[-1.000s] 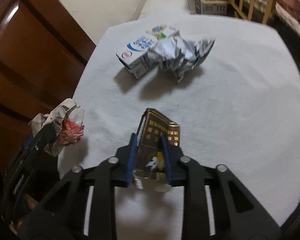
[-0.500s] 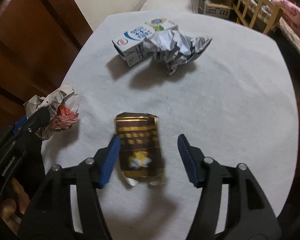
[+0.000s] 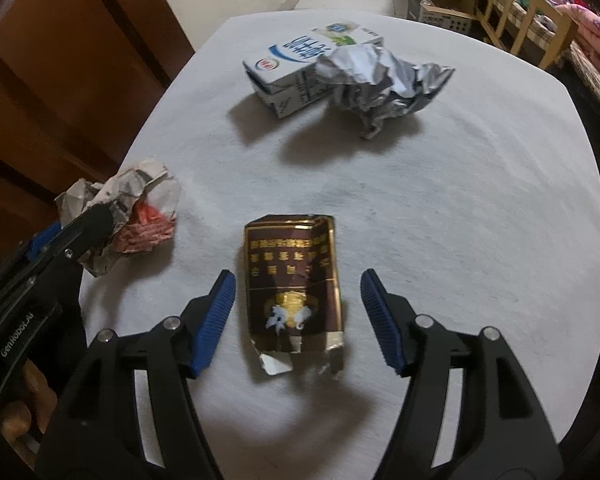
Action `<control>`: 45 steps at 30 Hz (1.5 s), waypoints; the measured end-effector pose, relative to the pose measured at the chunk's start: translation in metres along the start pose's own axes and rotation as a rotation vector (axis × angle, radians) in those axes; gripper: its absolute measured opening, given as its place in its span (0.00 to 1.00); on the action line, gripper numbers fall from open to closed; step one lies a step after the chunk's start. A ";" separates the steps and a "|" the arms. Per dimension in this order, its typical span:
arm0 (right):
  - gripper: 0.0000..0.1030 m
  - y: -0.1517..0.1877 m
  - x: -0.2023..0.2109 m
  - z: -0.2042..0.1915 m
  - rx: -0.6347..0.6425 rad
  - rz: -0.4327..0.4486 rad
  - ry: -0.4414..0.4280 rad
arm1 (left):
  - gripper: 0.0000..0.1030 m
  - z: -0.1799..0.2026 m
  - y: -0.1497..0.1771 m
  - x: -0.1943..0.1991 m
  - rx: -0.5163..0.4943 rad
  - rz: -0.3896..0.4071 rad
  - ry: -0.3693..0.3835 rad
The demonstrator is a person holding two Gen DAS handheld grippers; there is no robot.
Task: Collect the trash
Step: 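Grasp the crumpled brown paper with left tool while right tool grasps the gold snack package, then carry the brown paper and gold package over the green-rimmed bin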
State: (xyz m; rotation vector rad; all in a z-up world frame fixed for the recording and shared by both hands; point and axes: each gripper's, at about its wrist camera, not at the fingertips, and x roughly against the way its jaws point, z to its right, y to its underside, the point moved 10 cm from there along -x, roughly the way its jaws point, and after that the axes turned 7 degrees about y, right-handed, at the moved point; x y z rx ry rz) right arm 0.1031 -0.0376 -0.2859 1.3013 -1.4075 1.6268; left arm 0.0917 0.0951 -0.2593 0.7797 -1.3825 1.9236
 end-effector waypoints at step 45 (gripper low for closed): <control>0.45 0.029 0.072 0.072 -0.152 0.177 -0.054 | 0.28 0.020 0.010 0.003 -0.134 -0.010 -0.072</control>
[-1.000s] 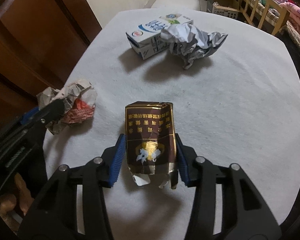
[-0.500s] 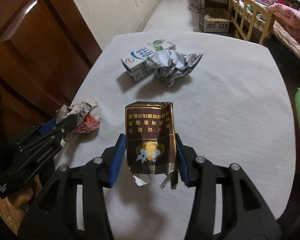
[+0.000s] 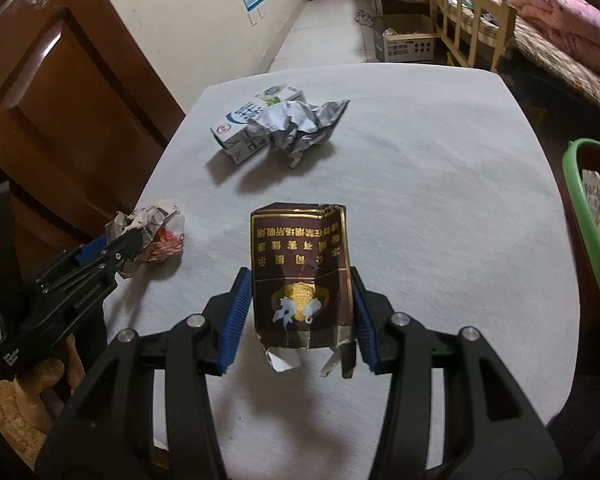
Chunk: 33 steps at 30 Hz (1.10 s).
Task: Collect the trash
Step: 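Carry the brown paper and gold package over the green-rimmed bin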
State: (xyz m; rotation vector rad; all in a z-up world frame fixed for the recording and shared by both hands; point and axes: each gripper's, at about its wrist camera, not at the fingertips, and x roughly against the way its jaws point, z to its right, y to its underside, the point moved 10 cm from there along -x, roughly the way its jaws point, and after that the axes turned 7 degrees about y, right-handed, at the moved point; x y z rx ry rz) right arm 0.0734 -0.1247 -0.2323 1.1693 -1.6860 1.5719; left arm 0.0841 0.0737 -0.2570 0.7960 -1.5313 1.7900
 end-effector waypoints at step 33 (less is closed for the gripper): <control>0.45 -0.016 0.043 0.080 -0.177 0.131 -0.002 | 0.28 0.107 -0.023 0.035 -0.140 0.025 0.142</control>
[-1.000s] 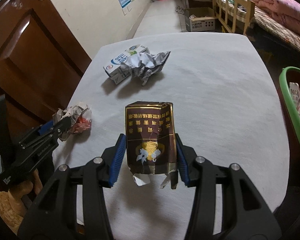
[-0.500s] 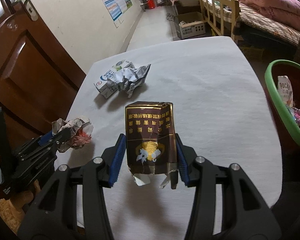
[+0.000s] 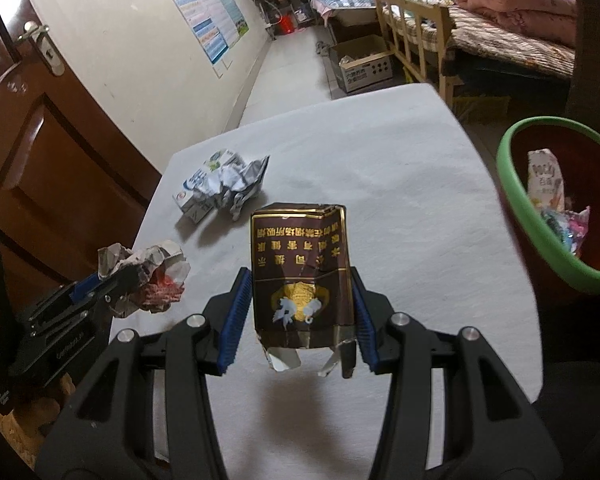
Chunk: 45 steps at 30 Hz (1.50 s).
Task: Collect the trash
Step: 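Carry the brown paper and gold package over the green-rimmed bin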
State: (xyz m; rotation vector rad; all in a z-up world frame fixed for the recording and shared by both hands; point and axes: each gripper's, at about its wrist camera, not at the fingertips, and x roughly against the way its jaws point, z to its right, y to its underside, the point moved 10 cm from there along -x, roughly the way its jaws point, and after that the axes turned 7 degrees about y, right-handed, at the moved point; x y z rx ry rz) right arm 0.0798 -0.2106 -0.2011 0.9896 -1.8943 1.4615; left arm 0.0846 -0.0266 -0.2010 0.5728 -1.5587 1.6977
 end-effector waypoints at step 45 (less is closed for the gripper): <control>0.45 -0.063 0.091 0.201 -0.254 0.237 0.215 | 0.28 0.200 -0.082 -0.049 -0.133 0.041 0.288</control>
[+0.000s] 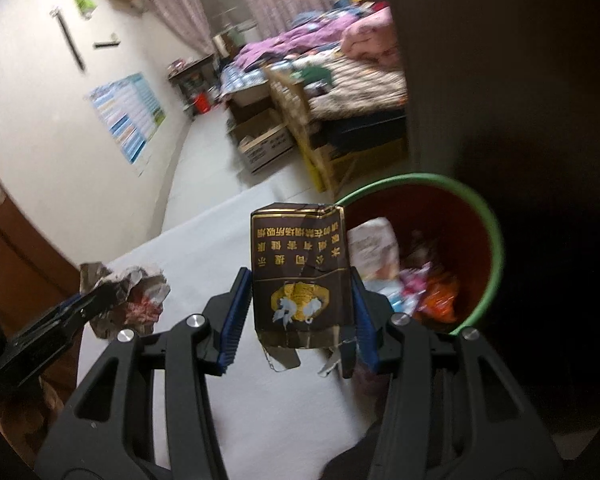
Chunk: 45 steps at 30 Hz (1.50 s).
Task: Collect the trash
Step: 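Carry the brown paper and gold package over the green-rimmed bin, then open both tools to drop the paper and package into the bin, then grasp the white milk carton with left tool while right tool grasps the silver foil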
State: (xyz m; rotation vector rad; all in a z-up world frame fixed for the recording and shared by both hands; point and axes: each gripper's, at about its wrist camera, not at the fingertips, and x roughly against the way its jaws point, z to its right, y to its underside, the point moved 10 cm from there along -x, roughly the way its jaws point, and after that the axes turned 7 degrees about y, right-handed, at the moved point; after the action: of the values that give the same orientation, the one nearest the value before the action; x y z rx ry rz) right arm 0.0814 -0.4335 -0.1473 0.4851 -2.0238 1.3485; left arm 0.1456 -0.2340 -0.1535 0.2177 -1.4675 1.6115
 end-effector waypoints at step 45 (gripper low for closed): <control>0.71 0.068 -0.045 -0.039 0.031 -0.152 -0.021 | 0.73 -0.195 -0.024 0.015 0.059 0.032 -0.386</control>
State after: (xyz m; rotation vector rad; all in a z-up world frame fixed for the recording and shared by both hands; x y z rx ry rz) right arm 0.0840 -0.3724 -0.2135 0.6559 -1.9433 1.2885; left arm 0.2375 -0.0617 -0.1806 0.5675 -1.7174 1.7049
